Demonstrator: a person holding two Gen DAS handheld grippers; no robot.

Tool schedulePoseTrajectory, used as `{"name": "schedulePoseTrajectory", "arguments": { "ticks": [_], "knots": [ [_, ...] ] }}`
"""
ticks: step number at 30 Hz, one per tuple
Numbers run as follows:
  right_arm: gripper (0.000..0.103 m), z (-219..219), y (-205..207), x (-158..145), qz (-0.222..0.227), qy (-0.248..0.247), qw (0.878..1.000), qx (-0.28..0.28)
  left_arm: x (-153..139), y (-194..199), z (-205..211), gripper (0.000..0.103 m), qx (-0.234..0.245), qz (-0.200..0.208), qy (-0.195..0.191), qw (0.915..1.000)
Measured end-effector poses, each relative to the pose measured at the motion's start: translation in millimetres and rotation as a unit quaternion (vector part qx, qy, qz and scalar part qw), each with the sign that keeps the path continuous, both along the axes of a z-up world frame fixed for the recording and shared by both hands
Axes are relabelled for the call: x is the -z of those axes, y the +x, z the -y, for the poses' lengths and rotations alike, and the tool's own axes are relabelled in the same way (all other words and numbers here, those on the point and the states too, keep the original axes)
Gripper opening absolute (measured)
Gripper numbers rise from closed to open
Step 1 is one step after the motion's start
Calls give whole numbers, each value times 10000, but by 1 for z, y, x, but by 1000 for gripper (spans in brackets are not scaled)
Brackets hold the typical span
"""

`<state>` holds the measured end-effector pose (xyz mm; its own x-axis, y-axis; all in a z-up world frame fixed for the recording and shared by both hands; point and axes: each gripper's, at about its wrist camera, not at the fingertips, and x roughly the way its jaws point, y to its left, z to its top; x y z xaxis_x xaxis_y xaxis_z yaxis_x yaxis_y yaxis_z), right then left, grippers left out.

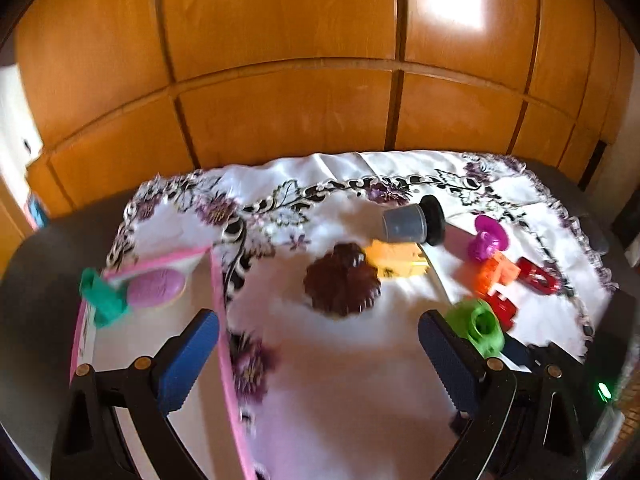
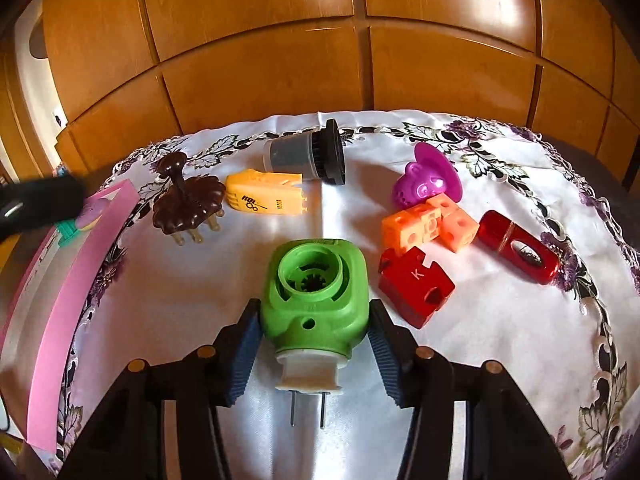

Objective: Organize rigid objects
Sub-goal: 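Grasp the brown flower clip with the left tool, then carry the brown flower clip into the pink box with the left tool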

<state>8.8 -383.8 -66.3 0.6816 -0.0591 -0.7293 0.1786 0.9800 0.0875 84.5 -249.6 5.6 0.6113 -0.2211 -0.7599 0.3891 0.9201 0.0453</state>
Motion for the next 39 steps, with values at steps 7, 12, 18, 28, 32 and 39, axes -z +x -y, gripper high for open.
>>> {"name": "schedulePoseTrajectory", "arguments": {
  "ticks": [7,12,18,28,32,39],
  "knots": [
    [53,0,-3,4,45,26,10000,32,22,38,13,89,-254,-446,-283,9983],
    [53,4,-4,4,126,150,9998,37,35,54,17,74,-308,-635,-357,9969],
    [53,4,-5,4,148,150,9998,47,39,59,21,53,-204,-573,-397,9974],
    [53,4,-6,4,187,188,9996,58,37,59,26,23,54,-522,-400,9978],
    [53,5,-6,5,197,204,9996,60,36,54,15,23,-6,-536,-552,9970],
    [53,4,-6,5,198,169,9996,66,32,47,-9,23,-151,-715,-823,9939]
  ]
}}
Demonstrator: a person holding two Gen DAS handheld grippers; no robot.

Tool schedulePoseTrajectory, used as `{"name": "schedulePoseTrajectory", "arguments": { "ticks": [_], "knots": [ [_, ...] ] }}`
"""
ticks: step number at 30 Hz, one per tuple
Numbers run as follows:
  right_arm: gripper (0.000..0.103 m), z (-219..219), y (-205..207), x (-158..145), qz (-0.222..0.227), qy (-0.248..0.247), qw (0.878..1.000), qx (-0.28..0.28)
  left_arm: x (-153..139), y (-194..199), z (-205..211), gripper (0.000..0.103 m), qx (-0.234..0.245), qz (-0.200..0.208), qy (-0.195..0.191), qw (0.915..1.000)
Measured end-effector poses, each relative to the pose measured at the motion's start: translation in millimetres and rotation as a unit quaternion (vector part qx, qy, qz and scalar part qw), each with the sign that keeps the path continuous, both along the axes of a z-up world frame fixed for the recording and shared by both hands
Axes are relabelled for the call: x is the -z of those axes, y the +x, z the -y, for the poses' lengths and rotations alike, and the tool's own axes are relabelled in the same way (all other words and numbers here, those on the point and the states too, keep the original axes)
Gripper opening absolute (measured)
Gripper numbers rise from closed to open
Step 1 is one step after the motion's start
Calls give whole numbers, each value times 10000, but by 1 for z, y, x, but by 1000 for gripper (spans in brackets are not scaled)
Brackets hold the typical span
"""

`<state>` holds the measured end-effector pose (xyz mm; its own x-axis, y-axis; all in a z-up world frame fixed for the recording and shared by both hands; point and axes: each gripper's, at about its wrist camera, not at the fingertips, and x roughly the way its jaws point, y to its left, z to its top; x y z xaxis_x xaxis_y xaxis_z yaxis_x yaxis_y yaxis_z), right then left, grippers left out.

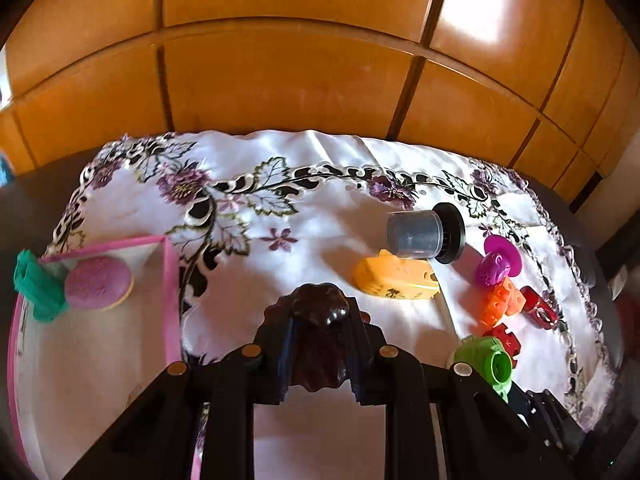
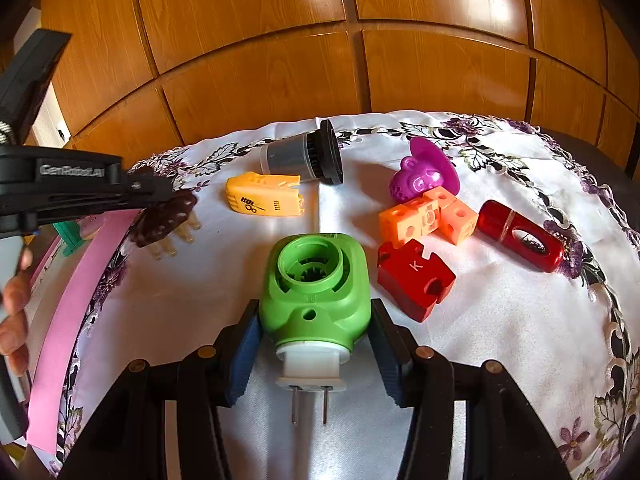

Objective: Organize rigid objects
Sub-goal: 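Carry the brown flower clip into the pink box with the left tool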

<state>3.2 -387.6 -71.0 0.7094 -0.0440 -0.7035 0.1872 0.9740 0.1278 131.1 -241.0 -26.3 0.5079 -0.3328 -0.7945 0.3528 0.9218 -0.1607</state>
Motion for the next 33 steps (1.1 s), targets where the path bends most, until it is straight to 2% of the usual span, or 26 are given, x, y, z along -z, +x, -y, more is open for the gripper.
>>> {"name": "schedulePoseTrajectory", "arguments": {
  "ticks": [4,9,15,19,22,27,33],
  "knots": [
    [53,0,0,0,-1,-6,10000,1,-5,-5,-19,23,-87,-117,-246,9996],
    [53,-1,0,0,-7,-33,10000,-2,-22,-16,-38,23,-30,35,-378,9993],
    [52,-2,0,0,-7,-78,10000,-1,-39,-24,-76,23,-125,155,-442,9988],
    [53,-2,0,0,-9,-85,10000,-1,-46,-32,-112,23,-235,331,-321,9987],
    [52,-2,0,0,6,-67,10000,-2,-44,-39,-139,23,-358,469,-129,9982],
    [52,0,-4,-2,87,-85,9999,30,-31,-39,-176,23,-656,424,-14,9969],
    [52,-6,-11,-8,341,-263,9991,34,-14,-25,-194,23,-810,330,75,9961]
  ]
}}
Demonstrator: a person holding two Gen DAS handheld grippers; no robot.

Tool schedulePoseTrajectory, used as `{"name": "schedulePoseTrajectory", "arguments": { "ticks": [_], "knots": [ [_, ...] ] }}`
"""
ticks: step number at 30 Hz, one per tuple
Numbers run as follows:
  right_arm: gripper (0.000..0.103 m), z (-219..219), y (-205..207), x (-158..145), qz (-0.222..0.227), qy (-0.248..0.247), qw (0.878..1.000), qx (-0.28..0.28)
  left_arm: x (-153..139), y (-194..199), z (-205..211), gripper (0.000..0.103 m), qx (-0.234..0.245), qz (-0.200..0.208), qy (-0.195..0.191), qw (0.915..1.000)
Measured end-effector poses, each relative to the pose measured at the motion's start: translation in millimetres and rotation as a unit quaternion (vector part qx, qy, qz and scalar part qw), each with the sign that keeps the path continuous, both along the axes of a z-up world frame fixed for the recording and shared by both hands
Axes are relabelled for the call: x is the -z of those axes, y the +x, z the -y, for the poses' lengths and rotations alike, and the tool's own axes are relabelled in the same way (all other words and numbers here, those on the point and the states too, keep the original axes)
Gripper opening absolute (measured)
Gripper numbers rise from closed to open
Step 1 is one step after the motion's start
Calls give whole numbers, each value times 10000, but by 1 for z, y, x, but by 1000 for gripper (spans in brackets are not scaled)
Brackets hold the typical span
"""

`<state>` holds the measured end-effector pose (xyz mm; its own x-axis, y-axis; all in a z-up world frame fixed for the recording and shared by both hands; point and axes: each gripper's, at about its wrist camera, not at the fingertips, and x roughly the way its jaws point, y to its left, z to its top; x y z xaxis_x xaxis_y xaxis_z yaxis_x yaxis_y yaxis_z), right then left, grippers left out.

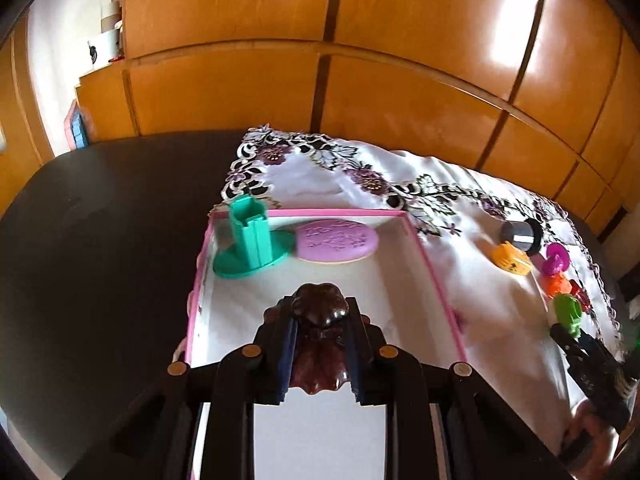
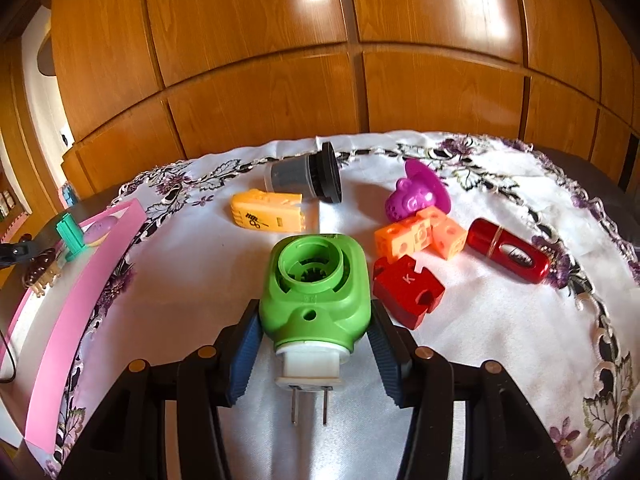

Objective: Organize rigid objects
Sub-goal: 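Carry the brown flower clip into the pink box with the left tool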

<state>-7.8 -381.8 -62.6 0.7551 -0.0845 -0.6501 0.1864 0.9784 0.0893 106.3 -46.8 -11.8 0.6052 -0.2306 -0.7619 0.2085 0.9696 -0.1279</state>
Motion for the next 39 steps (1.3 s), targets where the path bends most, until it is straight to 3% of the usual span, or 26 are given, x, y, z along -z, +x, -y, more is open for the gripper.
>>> {"name": "schedulePoseTrajectory", "arguments": {
  "ticks": [4,11,16,18,20,24,26,39],
  "knots": [
    [52,-3,1,-1,7,-85,10000,-21,7,12,-12,23,-187,-67,-50,9998],
    [52,-5,2,0,-46,-141,9999,10,19,27,-25,23,-378,12,266,9989],
    [52,-6,2,1,-60,-190,9998,7,21,28,-33,25,-461,93,293,9985],
    [52,-5,2,1,-65,-204,9998,18,19,24,-35,37,-591,153,347,9975],
    [52,-6,2,1,-68,-212,9998,22,13,15,-39,56,-732,293,292,9965],
    [52,-6,2,0,-53,-224,9997,28,1,0,-41,65,-804,525,329,9948],
    [52,-6,2,0,-47,-228,9997,33,-2,-8,-42,74,-819,567,336,9945],
    [52,-12,0,-4,-31,-309,9995,-107,-8,-46,-35,88,-625,526,39,9966]
  ]
}}
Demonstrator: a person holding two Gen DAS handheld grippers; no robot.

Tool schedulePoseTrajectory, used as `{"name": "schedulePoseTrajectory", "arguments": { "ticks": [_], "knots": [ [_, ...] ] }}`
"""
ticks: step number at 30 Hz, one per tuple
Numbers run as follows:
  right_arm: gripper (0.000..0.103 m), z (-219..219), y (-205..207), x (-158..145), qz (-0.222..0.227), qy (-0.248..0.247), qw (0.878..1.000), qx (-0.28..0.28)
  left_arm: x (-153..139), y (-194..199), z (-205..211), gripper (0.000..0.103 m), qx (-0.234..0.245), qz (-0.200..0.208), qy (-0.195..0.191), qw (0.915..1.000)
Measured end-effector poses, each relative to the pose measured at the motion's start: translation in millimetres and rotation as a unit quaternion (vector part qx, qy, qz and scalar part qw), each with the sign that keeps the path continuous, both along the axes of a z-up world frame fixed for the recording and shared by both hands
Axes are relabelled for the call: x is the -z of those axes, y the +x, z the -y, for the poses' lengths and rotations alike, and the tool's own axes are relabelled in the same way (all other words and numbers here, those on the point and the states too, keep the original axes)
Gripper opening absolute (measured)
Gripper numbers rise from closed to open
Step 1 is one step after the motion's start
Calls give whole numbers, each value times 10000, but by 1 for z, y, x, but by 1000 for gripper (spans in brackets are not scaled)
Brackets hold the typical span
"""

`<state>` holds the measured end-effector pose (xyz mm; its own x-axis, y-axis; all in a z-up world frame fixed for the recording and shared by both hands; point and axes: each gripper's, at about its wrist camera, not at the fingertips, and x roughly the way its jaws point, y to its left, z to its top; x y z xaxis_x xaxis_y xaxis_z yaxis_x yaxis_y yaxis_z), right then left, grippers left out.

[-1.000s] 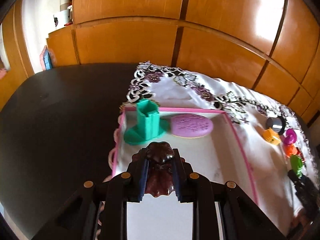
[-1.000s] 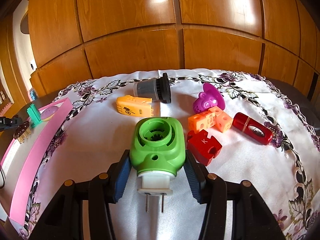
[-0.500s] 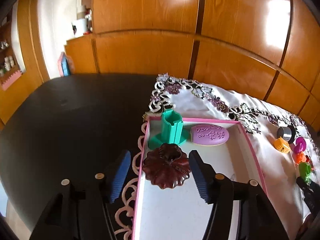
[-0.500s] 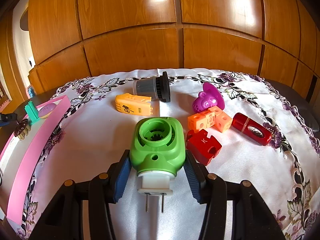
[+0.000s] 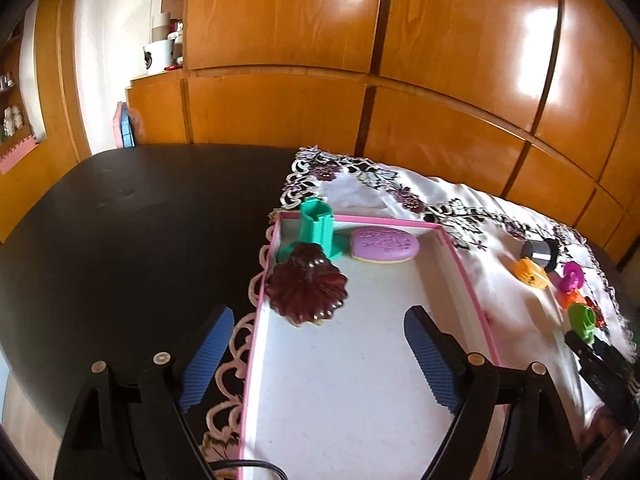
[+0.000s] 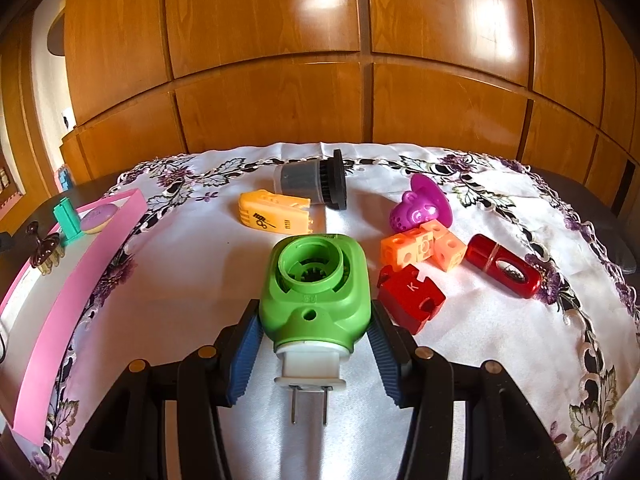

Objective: Organize rigid objects
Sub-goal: 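Carry the brown flower clip into the pink box with the left tool, then carry the green-white plug into the pink box and open the right tool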

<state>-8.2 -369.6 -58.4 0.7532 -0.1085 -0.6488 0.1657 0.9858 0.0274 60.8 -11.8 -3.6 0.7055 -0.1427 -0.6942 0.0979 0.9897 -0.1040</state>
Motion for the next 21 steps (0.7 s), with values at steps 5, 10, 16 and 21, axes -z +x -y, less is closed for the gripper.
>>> {"name": "schedulePoseTrajectory", "arguments": {
  "ticks": [5,10,16,21],
  "knots": [
    [52,-3,2,-6,-99,234,9997,-47,-3,-7,7,89,149,-71,-99,9998],
    [52,-26,6,-16,-118,352,9988,-334,-5,-11,13,90,300,-52,-76,9995],
    [52,-83,21,-35,-65,447,9929,-1101,-6,-16,8,93,302,-48,-115,9995],
    [52,-131,39,-46,-121,651,9837,-1671,-5,-20,-1,97,185,-115,-151,9997]
  ]
}}
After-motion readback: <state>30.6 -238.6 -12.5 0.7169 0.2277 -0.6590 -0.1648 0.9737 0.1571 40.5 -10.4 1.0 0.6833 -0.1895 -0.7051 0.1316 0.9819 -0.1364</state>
